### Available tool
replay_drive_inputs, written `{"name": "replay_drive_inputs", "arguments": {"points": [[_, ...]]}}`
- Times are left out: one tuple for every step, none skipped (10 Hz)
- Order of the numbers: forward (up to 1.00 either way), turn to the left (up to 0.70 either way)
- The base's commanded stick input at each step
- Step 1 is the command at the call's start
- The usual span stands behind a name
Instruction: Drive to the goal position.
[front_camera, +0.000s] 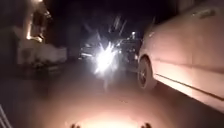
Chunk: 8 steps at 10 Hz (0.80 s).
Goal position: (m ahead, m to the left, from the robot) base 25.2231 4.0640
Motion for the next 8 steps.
{"name": "replay_drive_inputs", "arguments": {"points": [[0.6, 0.0], [0.6, 0.0], [0.6, 0.0], [0.6, 0.0], [0.6, 0.0], [0.6, 0.0], [0.6, 0.0], [0.6, 0.0]]}}
